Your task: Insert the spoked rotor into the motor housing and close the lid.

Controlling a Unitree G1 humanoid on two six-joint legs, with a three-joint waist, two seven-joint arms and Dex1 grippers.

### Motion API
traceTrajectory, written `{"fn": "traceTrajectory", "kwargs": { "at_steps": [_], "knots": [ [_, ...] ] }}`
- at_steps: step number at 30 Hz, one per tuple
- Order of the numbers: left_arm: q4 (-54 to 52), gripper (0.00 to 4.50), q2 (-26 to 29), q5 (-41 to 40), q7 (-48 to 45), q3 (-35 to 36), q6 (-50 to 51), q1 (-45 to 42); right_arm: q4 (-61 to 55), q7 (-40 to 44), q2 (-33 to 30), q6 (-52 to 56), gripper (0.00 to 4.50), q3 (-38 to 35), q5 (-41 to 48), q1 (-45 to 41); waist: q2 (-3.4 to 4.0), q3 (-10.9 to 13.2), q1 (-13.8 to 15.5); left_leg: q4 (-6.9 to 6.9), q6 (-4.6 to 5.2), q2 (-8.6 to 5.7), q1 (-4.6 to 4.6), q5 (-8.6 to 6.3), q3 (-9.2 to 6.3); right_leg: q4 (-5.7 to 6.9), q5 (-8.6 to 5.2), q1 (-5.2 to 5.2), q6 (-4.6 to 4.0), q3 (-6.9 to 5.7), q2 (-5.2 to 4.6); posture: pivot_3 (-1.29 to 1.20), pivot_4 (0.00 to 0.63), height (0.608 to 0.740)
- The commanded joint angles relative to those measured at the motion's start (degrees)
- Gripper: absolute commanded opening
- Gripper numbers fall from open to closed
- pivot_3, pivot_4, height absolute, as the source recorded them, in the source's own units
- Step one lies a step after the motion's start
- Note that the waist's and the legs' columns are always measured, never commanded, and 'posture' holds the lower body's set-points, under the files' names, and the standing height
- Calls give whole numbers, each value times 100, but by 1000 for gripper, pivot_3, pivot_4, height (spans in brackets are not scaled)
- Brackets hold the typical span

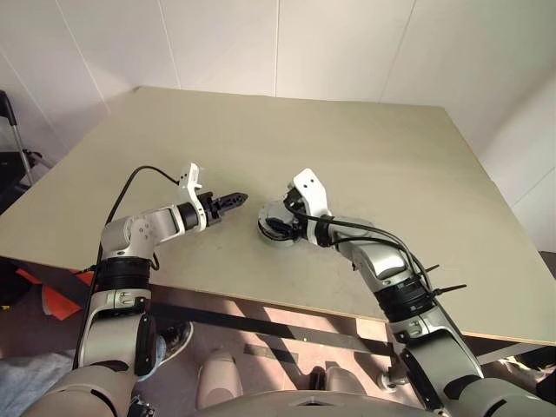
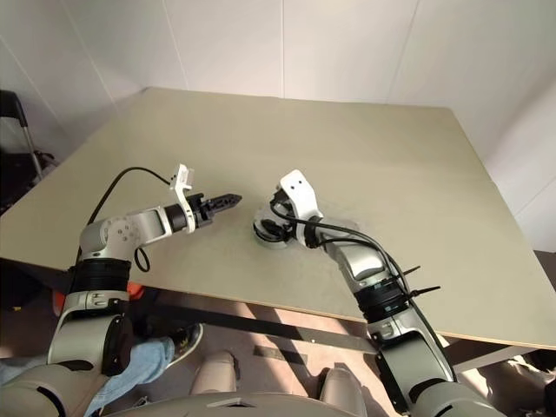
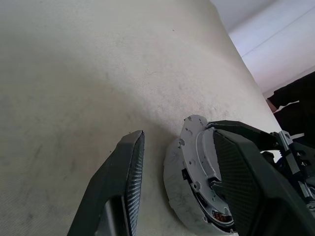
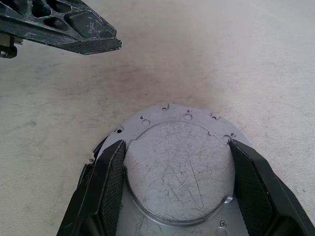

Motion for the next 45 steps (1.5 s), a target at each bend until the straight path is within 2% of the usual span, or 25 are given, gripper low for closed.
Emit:
{"fn": "traceTrajectory", "kwargs": {
  "at_steps": [1,7,18,45],
  "knots": [
    [-97,2366,31,-36,-11,51,-33,-68,-357,117,-85,49,3166,-345,153,-45,0,0,9,0,0,0,-1,0,0,0,0,0,0,0,0,0,0,740],
    [-76,2366,54,-28,-40,32,-22,-77,-585,322,-122,249,3166,-508,324,-17,0,0,6,-2,2,-1,-3,-1,0,-2,0,-3,0,0,0,0,0,740],
    [-58,2366,67,-23,-51,29,-21,-84,-803,803,-334,233,3166,-357,290,203,0,1,7,-4,3,-1,-2,-2,0,-3,0,-3,-1,0,0,0,0,740],
    [-76,2366,77,-29,-37,42,-1,-75,-580,1076,-591,-221,3166,-23,-246,325,0,0,8,-4,6,-1,-2,-3,1,-4,0,-2,-1,0,0,0,0,740]
  ]
}}
